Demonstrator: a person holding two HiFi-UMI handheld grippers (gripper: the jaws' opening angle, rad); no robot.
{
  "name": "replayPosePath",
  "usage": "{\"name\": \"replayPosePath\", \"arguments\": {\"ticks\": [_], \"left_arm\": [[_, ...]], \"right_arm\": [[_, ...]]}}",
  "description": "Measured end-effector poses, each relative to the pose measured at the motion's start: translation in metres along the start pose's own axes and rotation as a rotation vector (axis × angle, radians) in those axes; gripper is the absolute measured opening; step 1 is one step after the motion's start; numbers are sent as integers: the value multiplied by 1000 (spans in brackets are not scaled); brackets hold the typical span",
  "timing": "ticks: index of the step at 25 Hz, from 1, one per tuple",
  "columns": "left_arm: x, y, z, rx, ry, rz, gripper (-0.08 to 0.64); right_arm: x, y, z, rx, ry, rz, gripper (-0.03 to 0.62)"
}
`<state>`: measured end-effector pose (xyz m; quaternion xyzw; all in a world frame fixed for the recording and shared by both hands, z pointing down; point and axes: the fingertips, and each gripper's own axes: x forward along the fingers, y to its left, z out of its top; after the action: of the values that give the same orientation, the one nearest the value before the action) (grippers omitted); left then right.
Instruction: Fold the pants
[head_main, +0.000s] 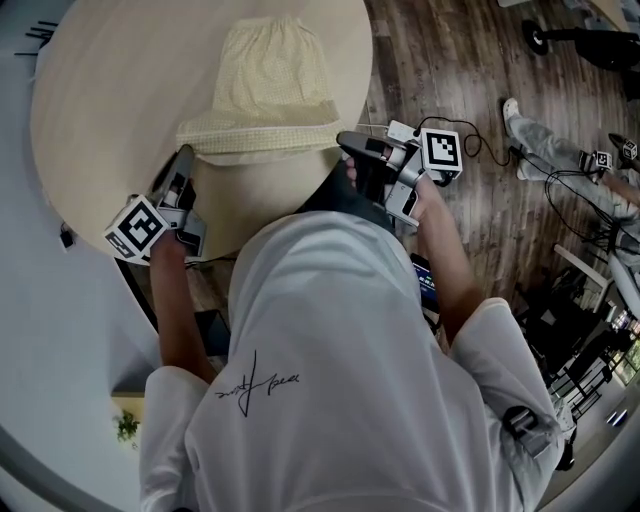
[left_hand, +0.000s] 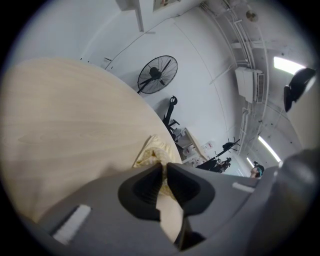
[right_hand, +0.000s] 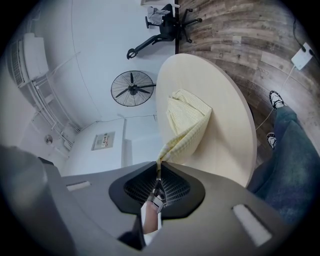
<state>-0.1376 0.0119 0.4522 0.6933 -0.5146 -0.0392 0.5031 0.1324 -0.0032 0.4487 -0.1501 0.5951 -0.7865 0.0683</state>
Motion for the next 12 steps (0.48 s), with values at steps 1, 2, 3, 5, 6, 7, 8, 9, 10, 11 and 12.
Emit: {"name": "replayPosePath", "arguments": {"ticks": [1,2,3,5,6,7,8,9,10,11,12], "left_arm": [[1,0,1,3,-2,3,89],[3,0,2,4,-5,5,89],[4,-1,4,4,-10,7,90],[3,-2,6,4,-21,5,89],[2,-3,7,4,-25,4,89],[2,-3,7,4,-28,3,89],[2,-3,8,5,-30,5,89],[3,-4,9,5,-32,7,89],[3,-4,11,5,-34,10,89],[3,-4,11,2,-36,12,89],[2,-4,12,0,-39,13,89]], "right_arm": [[0,1,1,-2,1,0,26],[1,2,2,-3,2,1,26],[1,2,3,-3,4,3,26],[2,4,4,0,7,15,26],[2,5,4,3,7,21,26],[3,6,5,5,6,26,26],[3,7,6,5,4,29,26],[4,9,8,5,4,31,26],[5,10,10,4,3,31,26],[6,11,11,4,4,31,26],[6,11,11,4,5,31,26]]}}
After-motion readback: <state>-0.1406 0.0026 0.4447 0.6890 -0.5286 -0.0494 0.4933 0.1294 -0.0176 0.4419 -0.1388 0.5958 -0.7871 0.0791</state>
